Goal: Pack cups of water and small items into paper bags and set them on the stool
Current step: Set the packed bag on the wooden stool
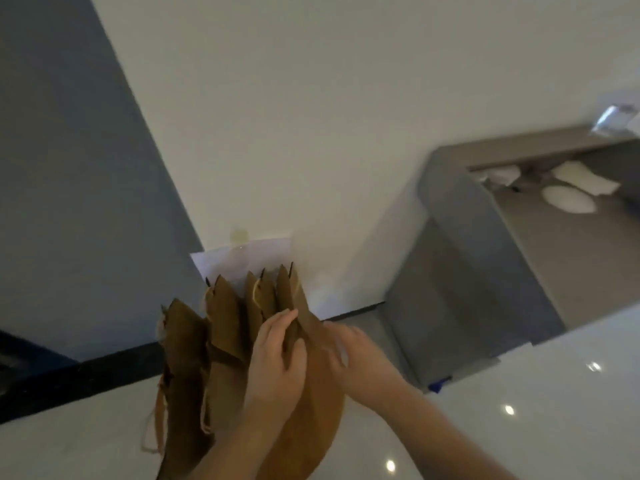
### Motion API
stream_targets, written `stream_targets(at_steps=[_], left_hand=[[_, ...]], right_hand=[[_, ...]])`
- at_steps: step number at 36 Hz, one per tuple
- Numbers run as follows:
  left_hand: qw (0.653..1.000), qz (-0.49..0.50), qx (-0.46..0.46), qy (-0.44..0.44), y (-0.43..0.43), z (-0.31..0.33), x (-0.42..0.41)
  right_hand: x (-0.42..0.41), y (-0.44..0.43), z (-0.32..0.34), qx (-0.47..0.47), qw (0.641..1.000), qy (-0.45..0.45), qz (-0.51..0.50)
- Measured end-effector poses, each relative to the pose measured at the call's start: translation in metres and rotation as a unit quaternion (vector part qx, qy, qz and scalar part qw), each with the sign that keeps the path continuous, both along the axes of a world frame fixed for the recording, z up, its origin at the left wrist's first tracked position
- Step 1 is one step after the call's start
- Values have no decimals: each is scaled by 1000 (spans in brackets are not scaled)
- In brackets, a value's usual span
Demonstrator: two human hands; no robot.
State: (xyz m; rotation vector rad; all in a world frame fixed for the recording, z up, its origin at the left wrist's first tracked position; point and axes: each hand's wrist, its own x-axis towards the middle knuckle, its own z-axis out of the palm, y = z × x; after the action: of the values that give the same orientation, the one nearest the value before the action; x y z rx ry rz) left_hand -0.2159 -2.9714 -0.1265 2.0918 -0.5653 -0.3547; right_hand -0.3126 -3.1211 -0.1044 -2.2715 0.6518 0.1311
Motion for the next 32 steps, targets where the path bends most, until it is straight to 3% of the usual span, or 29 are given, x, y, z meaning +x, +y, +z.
stream_targets(at_steps=[7,14,19,25,32], left_hand=[[989,-143,-23,-40,-126,1,-115],[959,-281,30,18,-262,-12,-312],[934,-348,57,61,-335,-5,-408],[929,-349,102,74,-401,-11,-455],[933,-313,150,93,-480,-56,-456]], right_hand=[[-174,-106,4,-33,985,-11,-168],[-362,-198,-13,-1,959,-8,-284],[-465,-259,-6,20,933,-5,-359],[-530,-314,-10,38,916,-9,-400],[-538,-392,-36,61,919,-8,-389]])
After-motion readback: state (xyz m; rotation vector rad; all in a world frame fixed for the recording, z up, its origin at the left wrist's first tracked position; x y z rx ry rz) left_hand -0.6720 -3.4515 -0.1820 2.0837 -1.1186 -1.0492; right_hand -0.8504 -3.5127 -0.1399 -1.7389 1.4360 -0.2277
